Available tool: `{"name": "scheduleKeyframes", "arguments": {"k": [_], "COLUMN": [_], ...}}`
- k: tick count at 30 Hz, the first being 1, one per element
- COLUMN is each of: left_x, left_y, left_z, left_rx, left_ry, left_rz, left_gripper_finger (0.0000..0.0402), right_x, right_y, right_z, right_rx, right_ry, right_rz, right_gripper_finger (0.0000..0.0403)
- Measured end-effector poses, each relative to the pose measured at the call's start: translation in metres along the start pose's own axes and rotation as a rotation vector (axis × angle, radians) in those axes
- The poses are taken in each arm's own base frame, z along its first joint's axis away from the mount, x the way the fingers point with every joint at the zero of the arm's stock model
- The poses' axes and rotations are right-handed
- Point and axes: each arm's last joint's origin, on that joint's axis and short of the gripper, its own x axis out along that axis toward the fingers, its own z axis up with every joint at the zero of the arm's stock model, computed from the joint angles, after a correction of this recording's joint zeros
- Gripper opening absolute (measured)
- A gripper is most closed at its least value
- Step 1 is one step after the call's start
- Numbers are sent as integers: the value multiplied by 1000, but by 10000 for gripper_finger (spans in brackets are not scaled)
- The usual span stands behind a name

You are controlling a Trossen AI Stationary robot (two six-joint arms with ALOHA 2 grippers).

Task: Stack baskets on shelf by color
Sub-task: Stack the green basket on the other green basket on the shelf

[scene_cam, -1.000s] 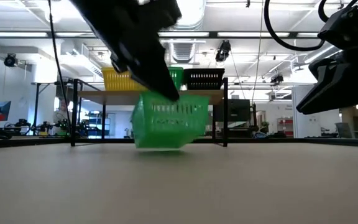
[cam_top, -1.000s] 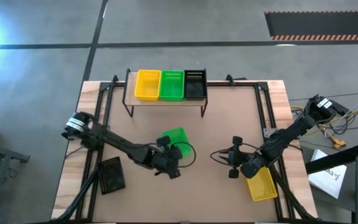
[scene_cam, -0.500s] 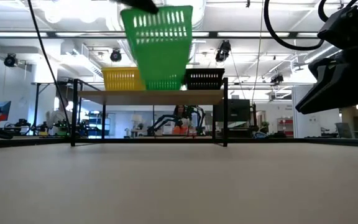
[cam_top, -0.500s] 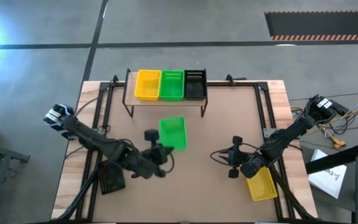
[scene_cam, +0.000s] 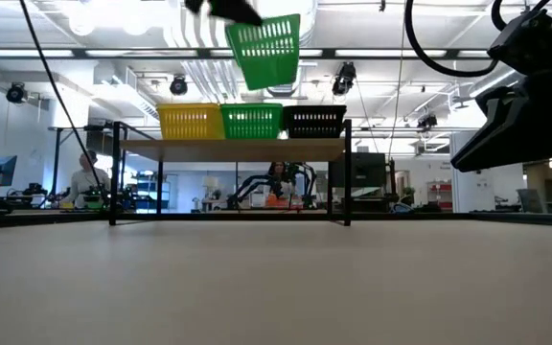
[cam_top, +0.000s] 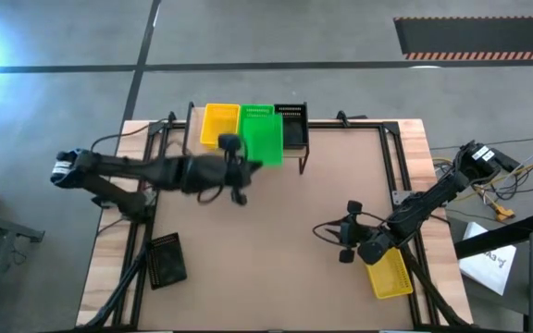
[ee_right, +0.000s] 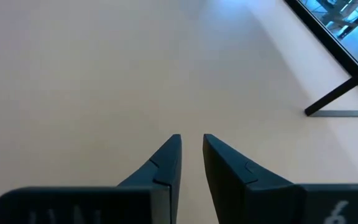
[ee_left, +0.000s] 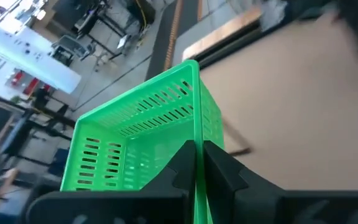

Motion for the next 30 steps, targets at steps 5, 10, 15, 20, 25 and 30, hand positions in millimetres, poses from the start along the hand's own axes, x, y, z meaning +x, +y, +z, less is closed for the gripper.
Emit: {"name": "scheduleKeyframes", "arguments": {"k": [5, 10, 15, 20, 25, 30], "left_x": [19, 31, 36, 37, 38, 39], "left_y": [38, 56, 62, 63, 64, 67], "left_z": [-24, -46, -54, -55, -62, -66], "left_rx": [80, 55, 39, 38, 37, 25], "left_ry": [92, 76, 65, 74, 115, 140], "left_rz": [89, -2, -40, -39, -20, 3], "left_gripper_finger": [1, 0, 0, 0, 0, 6], "right_x": [0, 0, 0, 0, 0, 0], "right_y": [-1, -1, 0, 0, 0, 0], "right_z": [0, 0, 1, 1, 2, 2], "right_rx": [3, 5, 13, 14, 7, 4], "right_ry": [1, 1, -6, -9, -11, -11], "right_rz": [-3, -3, 0, 2, 2, 2], "right_gripper_finger": [59, 57, 57, 57, 57, 57]}}
